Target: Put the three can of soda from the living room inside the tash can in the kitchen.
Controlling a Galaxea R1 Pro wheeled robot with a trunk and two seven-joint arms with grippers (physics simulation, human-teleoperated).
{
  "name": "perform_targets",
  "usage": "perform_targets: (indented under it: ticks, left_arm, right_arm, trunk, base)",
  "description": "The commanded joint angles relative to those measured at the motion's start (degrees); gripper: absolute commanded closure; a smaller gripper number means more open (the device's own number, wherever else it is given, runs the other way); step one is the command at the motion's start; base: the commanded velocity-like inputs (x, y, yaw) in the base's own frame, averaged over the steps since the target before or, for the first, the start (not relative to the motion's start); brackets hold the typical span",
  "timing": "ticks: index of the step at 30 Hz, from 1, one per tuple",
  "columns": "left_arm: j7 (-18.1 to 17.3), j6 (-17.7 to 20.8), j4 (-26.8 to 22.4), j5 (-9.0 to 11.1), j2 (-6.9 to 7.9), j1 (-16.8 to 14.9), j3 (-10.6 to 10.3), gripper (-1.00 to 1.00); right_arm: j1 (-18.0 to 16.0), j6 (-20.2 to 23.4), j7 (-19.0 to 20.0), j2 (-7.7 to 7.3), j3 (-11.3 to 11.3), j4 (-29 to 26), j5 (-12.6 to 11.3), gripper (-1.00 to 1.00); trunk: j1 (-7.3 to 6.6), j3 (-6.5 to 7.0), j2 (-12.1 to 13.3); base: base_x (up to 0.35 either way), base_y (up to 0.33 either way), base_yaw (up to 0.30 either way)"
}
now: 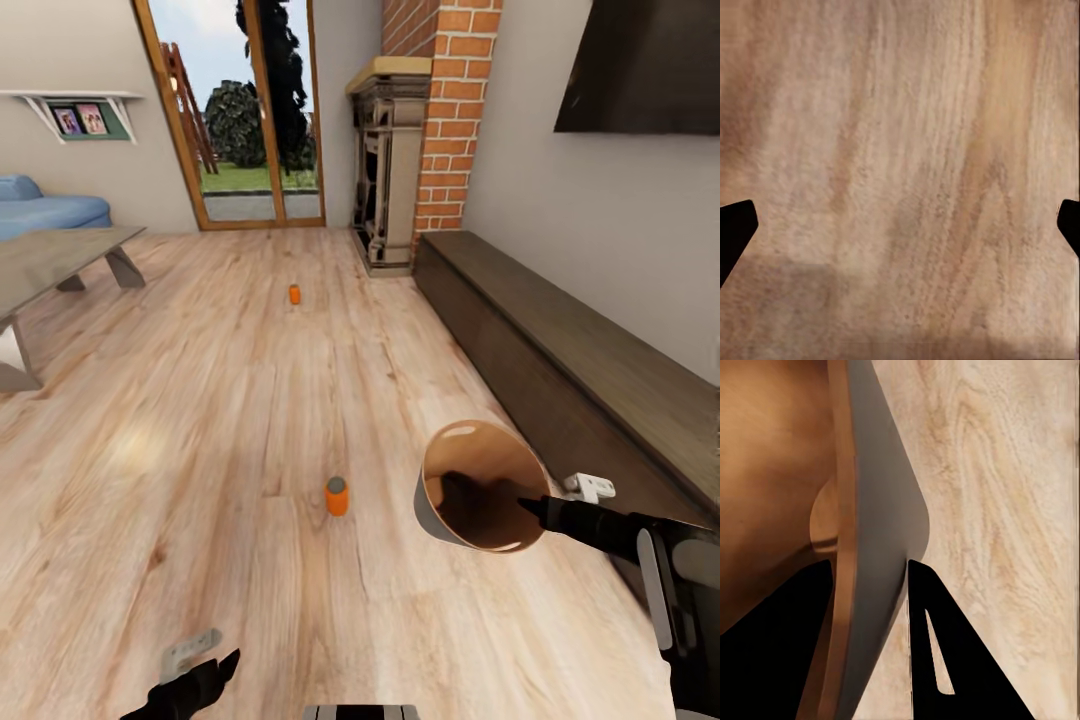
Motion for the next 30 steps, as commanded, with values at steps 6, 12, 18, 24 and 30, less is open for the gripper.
perform_targets:
  ticks: [6,12,18,24,30]
  left_arm:
    - [0.0,0.0,0.0,0.0,-0.04,0.0,0.0,-1.0]
    - [0.0,0.0,0.0,0.0,-0.05,0.0,0.0,-1.0]
    - [0.0,0.0,0.0,0.0,-0.01,0.0,0.0,-1.0]
    - [0.0,0.0,0.0,0.0,-0.03,0.0,0.0,-1.0]
    - [0.0,0.0,0.0,0.0,-0.05,0.0,0.0,-1.0]
  right_arm:
    - [0.0,0.4,0.1,-0.07,0.0,0.0,-1.8,1.0]
    - [0.0,0.4,0.1,-0.04,0.0,0.0,-1.8,1.0]
    - [0.0,0.4,0.1,0.04,0.0,0.0,-1.8,1.0]
    - [0.0,0.4,0.1,0.1,0.0,0.0,-1.8,1.0]
    - [0.0,0.4,0.1,0.14,0.1,0.0,-1.9,1.0]
  trunk:
    - [0.0,0.23,0.0]
    - [0.0,0.45,0.0]
    - [0.0,0.67,0.0]
    - [0.0,0.83,0.0]
    - [0.0,0.86,0.0]
  base:
    - [0.336,0.0,-0.227]
    - [0.336,0.0,-0.218]
    - [0.336,0.0,-0.186]
    - [0.336,0.0,-0.106]
    - [0.336,0.0,-0.014]
